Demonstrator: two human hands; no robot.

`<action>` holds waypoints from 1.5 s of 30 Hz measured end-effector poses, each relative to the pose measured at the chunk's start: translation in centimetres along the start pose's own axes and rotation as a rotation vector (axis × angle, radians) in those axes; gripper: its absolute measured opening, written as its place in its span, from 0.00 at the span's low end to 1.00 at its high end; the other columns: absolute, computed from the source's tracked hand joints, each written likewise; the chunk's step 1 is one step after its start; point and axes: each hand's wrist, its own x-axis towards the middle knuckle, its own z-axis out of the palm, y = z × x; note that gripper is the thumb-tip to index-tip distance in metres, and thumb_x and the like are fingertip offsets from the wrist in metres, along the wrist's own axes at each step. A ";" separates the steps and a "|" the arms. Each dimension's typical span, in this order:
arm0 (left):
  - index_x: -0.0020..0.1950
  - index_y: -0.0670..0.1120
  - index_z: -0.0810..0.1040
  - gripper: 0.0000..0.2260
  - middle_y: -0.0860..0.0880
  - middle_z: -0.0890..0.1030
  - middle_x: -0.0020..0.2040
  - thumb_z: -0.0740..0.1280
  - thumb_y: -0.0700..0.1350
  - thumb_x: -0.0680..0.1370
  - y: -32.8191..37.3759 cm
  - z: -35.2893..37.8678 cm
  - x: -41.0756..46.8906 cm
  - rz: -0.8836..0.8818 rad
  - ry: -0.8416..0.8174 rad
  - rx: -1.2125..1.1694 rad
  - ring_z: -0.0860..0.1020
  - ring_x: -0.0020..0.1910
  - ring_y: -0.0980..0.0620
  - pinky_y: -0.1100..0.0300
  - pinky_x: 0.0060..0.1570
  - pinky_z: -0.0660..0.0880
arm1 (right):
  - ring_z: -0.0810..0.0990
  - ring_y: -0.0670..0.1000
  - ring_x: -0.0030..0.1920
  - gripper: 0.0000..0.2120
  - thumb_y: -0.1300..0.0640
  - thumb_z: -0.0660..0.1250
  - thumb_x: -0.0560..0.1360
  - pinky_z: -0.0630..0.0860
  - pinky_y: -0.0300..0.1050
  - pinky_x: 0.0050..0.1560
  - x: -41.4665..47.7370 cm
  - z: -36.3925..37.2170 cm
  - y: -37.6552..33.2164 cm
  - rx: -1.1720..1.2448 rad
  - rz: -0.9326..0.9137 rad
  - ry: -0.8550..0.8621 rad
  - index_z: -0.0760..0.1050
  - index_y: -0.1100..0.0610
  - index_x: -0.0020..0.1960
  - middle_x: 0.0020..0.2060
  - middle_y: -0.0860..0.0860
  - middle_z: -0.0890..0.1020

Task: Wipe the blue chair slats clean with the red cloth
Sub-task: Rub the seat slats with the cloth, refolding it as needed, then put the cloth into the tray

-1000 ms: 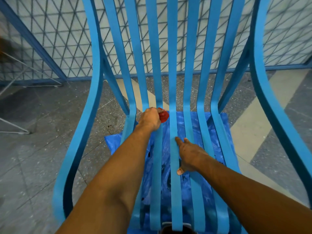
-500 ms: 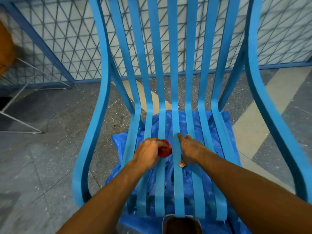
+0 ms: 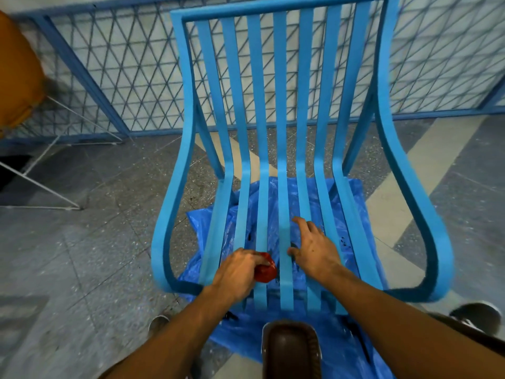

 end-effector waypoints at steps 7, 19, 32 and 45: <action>0.62 0.59 0.80 0.27 0.54 0.82 0.60 0.66 0.35 0.68 1.2 0.3 -4.2 0.016 -0.056 0.075 0.78 0.61 0.49 0.53 0.61 0.76 | 0.78 0.55 0.62 0.28 0.49 0.71 0.76 0.77 0.53 0.56 -7.0 1.1 -0.3 0.193 0.002 -0.025 0.63 0.47 0.72 0.67 0.51 0.73; 0.54 0.59 0.73 0.21 0.54 0.83 0.53 0.67 0.38 0.67 2.0 5.2 -15.6 -0.460 0.121 -0.476 0.81 0.54 0.50 0.51 0.58 0.77 | 0.81 0.49 0.53 0.22 0.44 0.74 0.73 0.76 0.43 0.58 -16.8 7.6 -1.5 0.458 0.084 -0.365 0.75 0.52 0.61 0.52 0.51 0.82; 0.45 0.47 0.81 0.09 0.45 0.82 0.33 0.62 0.47 0.78 8.1 4.0 -21.1 -0.941 -0.028 -1.314 0.76 0.29 0.50 0.61 0.31 0.71 | 0.84 0.49 0.55 0.37 0.52 0.85 0.60 0.79 0.48 0.61 -24.8 8.7 -2.7 0.995 0.157 -0.320 0.75 0.54 0.65 0.55 0.53 0.84; 0.53 0.47 0.83 0.40 0.45 0.84 0.43 0.60 0.81 0.64 10.3 9.0 -19.6 -0.873 -0.483 -1.363 0.80 0.41 0.48 0.54 0.43 0.77 | 0.83 0.53 0.42 0.19 0.70 0.71 0.74 0.82 0.42 0.37 -26.3 10.4 2.0 1.123 0.626 -0.315 0.75 0.64 0.63 0.53 0.61 0.83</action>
